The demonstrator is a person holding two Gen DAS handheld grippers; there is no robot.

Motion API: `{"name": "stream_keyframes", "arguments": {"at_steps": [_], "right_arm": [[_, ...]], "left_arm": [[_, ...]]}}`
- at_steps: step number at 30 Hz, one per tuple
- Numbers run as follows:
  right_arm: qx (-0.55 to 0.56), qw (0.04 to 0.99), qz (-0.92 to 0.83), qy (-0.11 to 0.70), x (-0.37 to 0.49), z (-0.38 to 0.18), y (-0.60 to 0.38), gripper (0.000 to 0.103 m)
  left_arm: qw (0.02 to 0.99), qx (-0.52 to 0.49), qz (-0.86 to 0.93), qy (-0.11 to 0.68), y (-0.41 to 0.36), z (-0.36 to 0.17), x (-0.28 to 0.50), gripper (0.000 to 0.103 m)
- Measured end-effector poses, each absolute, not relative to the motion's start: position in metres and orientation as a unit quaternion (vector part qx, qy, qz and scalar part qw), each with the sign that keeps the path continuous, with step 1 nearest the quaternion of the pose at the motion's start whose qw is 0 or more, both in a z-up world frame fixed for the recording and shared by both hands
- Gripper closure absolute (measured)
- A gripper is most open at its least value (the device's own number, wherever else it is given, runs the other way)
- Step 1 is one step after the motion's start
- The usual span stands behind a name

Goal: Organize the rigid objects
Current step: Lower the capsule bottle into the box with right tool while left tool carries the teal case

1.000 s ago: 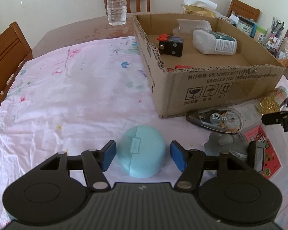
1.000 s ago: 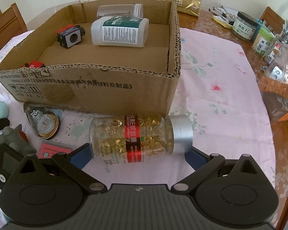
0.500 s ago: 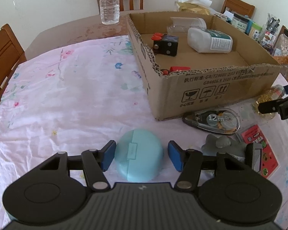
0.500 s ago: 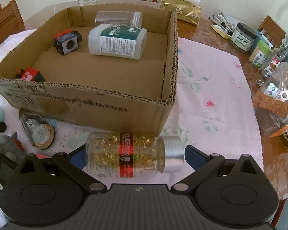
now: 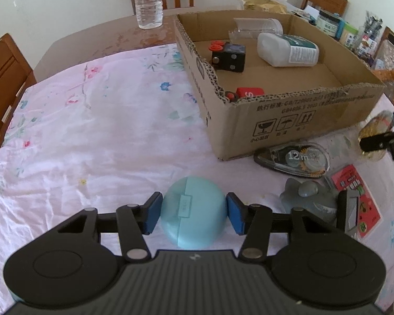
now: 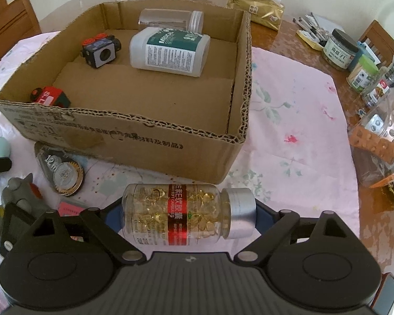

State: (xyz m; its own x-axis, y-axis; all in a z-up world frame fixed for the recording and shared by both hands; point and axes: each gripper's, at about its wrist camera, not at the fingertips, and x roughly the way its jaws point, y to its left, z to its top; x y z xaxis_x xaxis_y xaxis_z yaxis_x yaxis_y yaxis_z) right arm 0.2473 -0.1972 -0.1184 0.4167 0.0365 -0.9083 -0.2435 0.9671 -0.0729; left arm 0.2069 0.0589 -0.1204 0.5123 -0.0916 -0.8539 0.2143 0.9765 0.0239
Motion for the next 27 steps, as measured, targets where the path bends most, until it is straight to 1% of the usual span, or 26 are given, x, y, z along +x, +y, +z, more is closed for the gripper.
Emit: {"name": "stream_keyframes", "arguments": {"at_steps": [10, 16, 21, 27], "right_arm": [[-0.118, 0.849, 0.112, 0.502, 0.239, -0.059, -0.206, 0.007], [-0.131, 0.860, 0.140, 0.472, 0.251, -0.028, -0.200, 0.007], [-0.142, 0.866, 0.160, 0.453, 0.267, -0.017, -0.188, 0.007], [-0.153, 0.863, 0.173, 0.449, 0.289, -0.019, -0.176, 0.007]], "left_arm": [[0.857, 0.081, -0.118, 0.496, 0.065, -0.102, 0.197, 0.051], [0.855, 0.085, -0.136, 0.493, 0.066, -0.085, 0.189, 0.051], [0.858, 0.090, -0.145, 0.485, 0.066, -0.070, 0.184, 0.051], [0.864, 0.092, -0.142, 0.475, 0.066, -0.057, 0.185, 0.051]]}}
